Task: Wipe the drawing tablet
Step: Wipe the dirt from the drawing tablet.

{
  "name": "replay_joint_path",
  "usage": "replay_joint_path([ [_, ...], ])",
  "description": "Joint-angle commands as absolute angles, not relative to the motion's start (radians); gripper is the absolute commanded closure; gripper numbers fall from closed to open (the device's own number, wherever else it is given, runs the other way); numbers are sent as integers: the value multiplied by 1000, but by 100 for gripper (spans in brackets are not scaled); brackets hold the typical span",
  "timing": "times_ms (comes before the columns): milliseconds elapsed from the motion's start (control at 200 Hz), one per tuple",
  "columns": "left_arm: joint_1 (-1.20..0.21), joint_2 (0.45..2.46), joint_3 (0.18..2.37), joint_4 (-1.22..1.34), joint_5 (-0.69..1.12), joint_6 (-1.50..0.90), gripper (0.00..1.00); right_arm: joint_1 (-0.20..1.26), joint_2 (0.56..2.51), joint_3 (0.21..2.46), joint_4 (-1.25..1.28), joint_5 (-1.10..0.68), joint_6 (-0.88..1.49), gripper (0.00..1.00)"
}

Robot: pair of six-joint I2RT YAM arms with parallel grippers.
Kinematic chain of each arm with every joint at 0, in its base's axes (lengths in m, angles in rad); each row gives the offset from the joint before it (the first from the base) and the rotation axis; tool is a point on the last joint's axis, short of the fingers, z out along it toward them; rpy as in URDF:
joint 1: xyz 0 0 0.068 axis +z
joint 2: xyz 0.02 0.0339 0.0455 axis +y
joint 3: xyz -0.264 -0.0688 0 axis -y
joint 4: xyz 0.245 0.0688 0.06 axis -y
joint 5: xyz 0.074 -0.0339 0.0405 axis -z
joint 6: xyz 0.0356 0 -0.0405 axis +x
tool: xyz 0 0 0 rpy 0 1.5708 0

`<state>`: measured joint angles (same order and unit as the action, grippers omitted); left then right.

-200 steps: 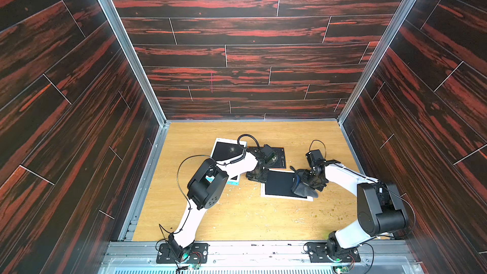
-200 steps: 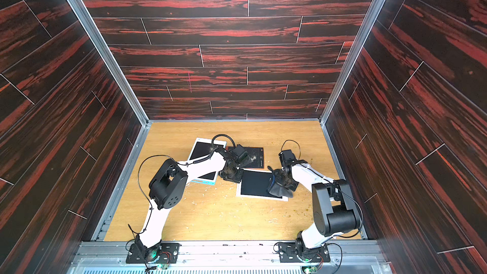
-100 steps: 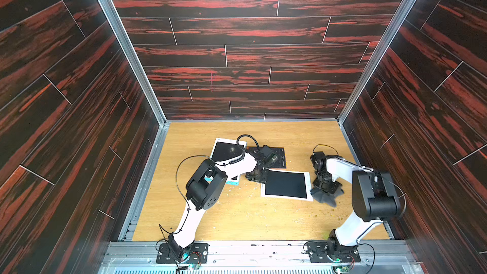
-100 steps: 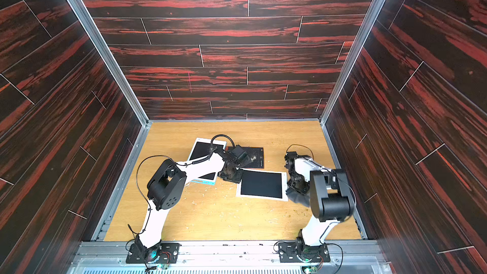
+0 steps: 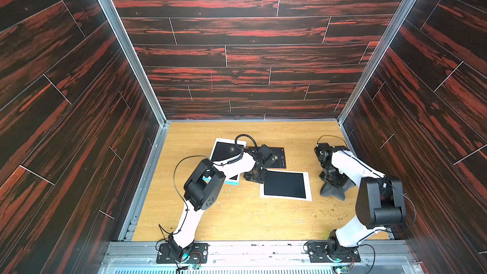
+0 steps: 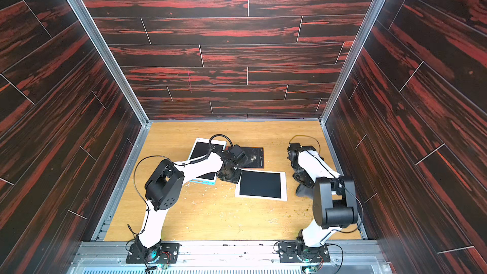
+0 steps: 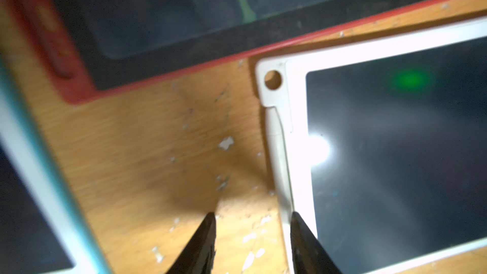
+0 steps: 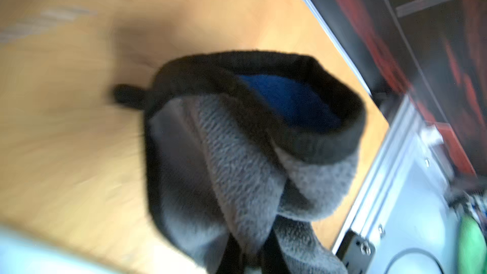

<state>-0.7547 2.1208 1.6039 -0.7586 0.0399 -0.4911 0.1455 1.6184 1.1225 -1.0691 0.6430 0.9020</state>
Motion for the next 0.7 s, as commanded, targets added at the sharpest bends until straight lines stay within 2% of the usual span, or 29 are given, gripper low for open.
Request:
replay_joint_path([
  [0, -747, 2018, 1592, -797, 12, -470, 52, 228, 1588, 1136, -1031, 631, 806, 100],
  [155, -733, 1980, 1559, -767, 33, -464, 50, 316, 1543, 1115, -908, 512, 703, 100],
  [326, -708, 1950, 1474, -678, 61, -463, 50, 328, 1440, 1025, -687, 238, 597, 100],
  [441, -700, 1962, 1454, -650, 94, -467, 50, 342, 1460, 1028, -637, 121, 560, 100],
  [696, -704, 1992, 1486, -632, 121, -471, 50, 467, 1542, 1061, -593, 69, 527, 100],
])
